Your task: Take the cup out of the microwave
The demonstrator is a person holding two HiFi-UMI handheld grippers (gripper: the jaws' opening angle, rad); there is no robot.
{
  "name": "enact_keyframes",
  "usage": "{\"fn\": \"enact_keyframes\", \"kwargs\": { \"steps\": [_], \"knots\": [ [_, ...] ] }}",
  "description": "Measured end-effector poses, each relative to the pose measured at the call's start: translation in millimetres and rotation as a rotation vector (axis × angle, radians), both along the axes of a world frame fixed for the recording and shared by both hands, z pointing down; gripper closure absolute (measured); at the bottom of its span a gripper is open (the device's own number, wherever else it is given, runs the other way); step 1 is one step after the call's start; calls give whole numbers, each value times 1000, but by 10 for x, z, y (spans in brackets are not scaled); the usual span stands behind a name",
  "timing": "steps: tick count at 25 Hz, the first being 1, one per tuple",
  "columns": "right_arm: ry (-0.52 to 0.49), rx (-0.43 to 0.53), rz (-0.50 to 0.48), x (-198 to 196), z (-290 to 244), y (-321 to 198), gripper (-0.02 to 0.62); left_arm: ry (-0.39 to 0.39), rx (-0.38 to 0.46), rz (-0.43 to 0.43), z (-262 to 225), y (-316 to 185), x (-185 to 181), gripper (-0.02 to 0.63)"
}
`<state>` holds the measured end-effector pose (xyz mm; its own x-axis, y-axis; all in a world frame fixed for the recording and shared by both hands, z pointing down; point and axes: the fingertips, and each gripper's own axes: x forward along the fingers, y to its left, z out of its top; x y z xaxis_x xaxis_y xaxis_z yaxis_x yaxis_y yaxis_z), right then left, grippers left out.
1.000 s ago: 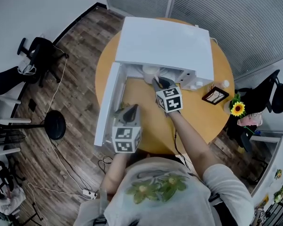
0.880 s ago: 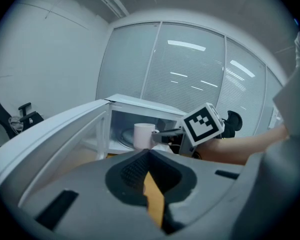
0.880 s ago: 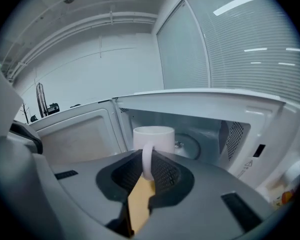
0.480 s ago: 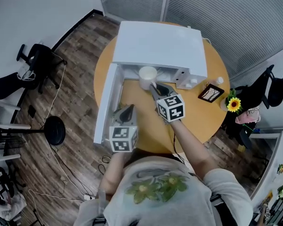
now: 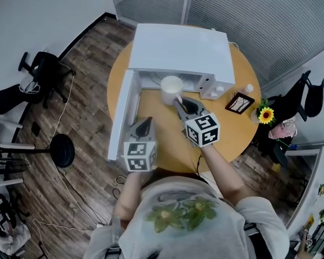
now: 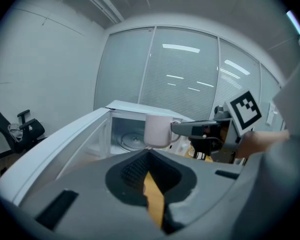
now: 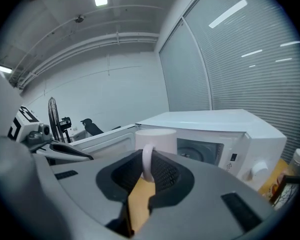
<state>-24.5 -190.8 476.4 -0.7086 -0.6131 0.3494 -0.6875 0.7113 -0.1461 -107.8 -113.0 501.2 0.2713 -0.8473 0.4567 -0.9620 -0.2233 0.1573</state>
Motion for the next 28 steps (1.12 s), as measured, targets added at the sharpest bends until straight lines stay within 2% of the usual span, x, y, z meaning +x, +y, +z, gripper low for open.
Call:
{"fn": "enact_keyframes", "kwargs": {
  "steps": [13, 28],
  "knots": [
    [-47, 31, 6, 176, -257, 454, 538, 11, -6, 42, 27, 93, 48, 603],
    [-2, 0, 14, 251, 27, 585, 538, 16, -25, 62, 67, 106, 86, 603]
  ]
}}
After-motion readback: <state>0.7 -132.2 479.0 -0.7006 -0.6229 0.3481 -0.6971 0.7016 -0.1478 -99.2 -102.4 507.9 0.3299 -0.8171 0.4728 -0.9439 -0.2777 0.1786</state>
